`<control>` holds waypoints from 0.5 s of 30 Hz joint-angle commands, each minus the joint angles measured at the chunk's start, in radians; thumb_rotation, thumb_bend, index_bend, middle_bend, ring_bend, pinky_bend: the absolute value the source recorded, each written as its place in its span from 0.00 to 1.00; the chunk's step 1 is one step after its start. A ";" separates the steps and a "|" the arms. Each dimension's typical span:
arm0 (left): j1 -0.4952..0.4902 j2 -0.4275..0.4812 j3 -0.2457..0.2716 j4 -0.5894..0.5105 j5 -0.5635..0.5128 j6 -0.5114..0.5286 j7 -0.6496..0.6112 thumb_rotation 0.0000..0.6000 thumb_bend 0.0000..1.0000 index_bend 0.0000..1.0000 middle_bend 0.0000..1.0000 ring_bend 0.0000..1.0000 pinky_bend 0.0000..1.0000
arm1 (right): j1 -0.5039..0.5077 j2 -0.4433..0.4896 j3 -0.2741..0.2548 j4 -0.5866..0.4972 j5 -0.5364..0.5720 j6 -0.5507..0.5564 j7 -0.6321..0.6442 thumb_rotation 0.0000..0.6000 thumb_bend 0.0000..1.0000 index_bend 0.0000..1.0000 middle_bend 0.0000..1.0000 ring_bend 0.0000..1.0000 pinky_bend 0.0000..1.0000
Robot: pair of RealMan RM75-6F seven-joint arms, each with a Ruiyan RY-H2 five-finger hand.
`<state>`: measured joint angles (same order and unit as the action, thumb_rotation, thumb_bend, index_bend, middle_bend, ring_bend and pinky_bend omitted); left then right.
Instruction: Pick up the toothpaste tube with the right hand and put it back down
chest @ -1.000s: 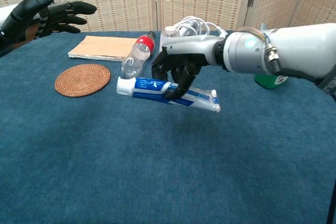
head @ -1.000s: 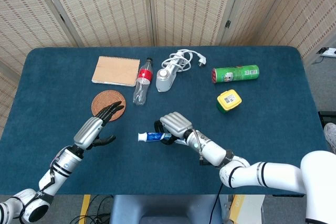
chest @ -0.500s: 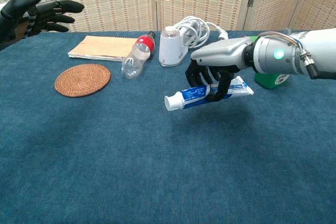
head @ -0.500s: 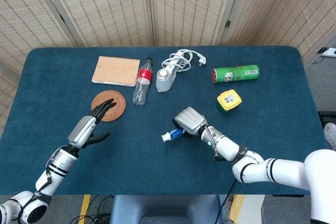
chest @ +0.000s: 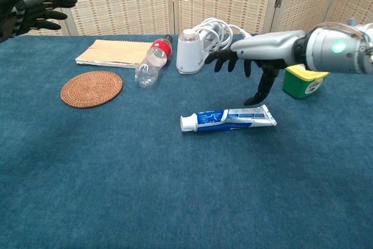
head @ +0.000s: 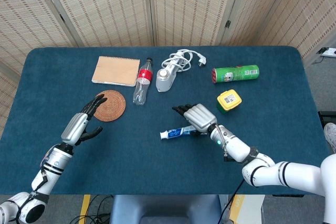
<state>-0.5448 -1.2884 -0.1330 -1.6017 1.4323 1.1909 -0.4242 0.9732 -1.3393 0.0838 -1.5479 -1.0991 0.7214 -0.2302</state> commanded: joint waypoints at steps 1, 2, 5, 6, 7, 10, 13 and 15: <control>0.031 -0.004 -0.029 0.004 -0.056 0.041 0.022 0.27 0.00 0.00 0.00 0.00 0.10 | -0.069 0.086 0.008 -0.065 -0.038 0.058 0.094 1.00 0.30 0.02 0.21 0.18 0.31; 0.039 -0.004 -0.035 0.006 -0.068 0.051 0.026 0.30 0.00 0.00 0.00 0.00 0.10 | -0.089 0.106 0.008 -0.077 -0.050 0.077 0.115 1.00 0.33 0.02 0.22 0.18 0.31; 0.064 0.006 -0.051 0.009 -0.109 0.077 0.042 0.62 0.00 0.00 0.00 0.00 0.10 | -0.157 0.173 -0.010 -0.111 -0.105 0.157 0.150 1.00 0.40 0.02 0.24 0.18 0.31; 0.072 0.011 -0.055 0.008 -0.120 0.083 0.049 0.80 0.00 0.00 0.00 0.00 0.10 | -0.179 0.193 -0.019 -0.121 -0.120 0.182 0.153 1.00 0.40 0.02 0.24 0.18 0.31; 0.084 0.019 -0.059 0.002 -0.136 0.091 0.057 0.95 0.03 0.00 0.00 0.00 0.10 | -0.210 0.216 -0.029 -0.134 -0.135 0.219 0.156 1.00 0.41 0.03 0.24 0.18 0.31; 0.110 0.041 -0.060 -0.013 -0.163 0.108 0.096 1.00 0.08 0.01 0.00 0.00 0.10 | -0.283 0.262 -0.054 -0.158 -0.166 0.306 0.159 1.00 0.40 0.04 0.24 0.18 0.31; 0.140 0.057 -0.050 -0.024 -0.164 0.145 0.157 1.00 0.08 0.02 0.00 0.00 0.10 | -0.369 0.297 -0.077 -0.175 -0.201 0.417 0.162 1.00 0.38 0.05 0.24 0.18 0.31; 0.160 0.066 -0.038 -0.029 -0.157 0.166 0.190 1.00 0.08 0.02 0.00 0.00 0.10 | -0.427 0.308 -0.092 -0.175 -0.228 0.491 0.169 1.00 0.37 0.05 0.24 0.18 0.31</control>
<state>-0.4053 -1.2354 -0.1804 -1.6224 1.2746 1.3353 -0.2610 0.6295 -1.0696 0.0231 -1.7038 -1.2795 1.1179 -0.0735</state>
